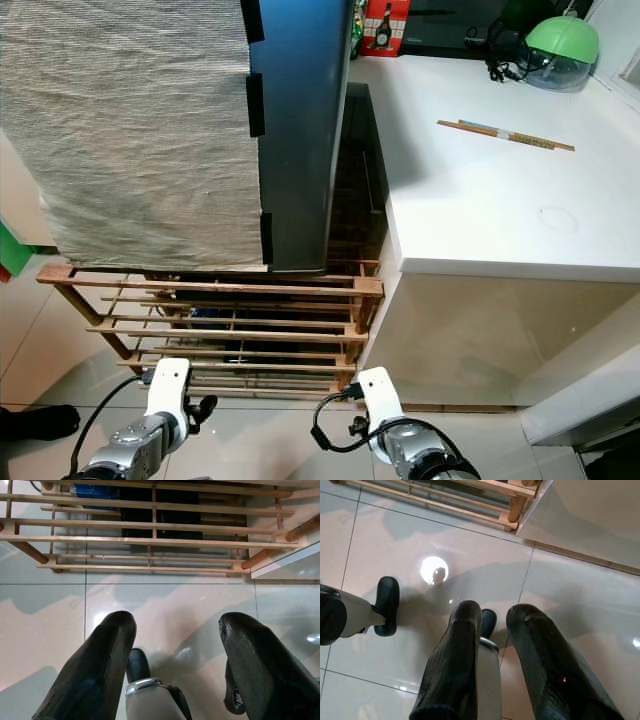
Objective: Clothes washing
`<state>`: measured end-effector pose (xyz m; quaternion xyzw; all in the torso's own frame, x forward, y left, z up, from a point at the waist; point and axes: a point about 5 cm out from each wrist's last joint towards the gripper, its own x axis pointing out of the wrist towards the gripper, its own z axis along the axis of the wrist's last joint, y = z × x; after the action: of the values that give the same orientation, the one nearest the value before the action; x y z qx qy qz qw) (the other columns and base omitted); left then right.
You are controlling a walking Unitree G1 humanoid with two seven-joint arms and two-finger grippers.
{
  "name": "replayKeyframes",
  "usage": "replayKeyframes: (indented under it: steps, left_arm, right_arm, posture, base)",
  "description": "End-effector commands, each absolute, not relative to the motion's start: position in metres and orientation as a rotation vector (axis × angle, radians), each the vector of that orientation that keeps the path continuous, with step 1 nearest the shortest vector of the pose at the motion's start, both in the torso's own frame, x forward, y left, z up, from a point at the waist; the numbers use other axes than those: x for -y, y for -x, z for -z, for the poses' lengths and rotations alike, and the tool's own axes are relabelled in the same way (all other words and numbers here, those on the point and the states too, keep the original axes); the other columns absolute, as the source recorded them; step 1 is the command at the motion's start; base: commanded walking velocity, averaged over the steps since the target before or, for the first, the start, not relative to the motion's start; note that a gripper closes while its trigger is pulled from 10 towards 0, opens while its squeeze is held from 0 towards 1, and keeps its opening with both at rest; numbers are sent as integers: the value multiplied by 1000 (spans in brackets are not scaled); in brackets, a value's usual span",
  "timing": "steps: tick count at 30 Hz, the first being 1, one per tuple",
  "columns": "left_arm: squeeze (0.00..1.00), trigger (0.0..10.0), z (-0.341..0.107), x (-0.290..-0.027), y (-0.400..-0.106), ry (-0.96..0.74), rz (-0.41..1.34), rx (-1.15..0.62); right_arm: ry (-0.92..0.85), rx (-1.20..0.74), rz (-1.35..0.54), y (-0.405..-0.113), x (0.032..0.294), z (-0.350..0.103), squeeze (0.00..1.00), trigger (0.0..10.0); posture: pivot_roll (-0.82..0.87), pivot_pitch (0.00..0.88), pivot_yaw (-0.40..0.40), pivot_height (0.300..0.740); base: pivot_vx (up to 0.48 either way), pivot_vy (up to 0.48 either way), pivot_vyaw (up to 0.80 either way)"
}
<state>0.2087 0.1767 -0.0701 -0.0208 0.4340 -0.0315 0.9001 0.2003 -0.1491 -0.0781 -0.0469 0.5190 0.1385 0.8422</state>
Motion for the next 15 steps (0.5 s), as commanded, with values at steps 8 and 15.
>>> replayKeyframes:
  steps: [8, 15]
  left_arm:
    - [0, 10000, 88, -193, -176, -163, 52, -1107]
    - [0, 10000, 84, -199, -182, -201, 1, -1046]
  right_arm:
    - [217, -1152, -127, -181, 188, 86, 0, 10000]
    - [205, -1099, -127, -187, 188, 83, 0, 10000]
  posture:
    - [103, 0, -197, 740]
    - [101, 0, -203, 740]
  base:
    - [0, 0, 0]
    - [0, 0, 0]
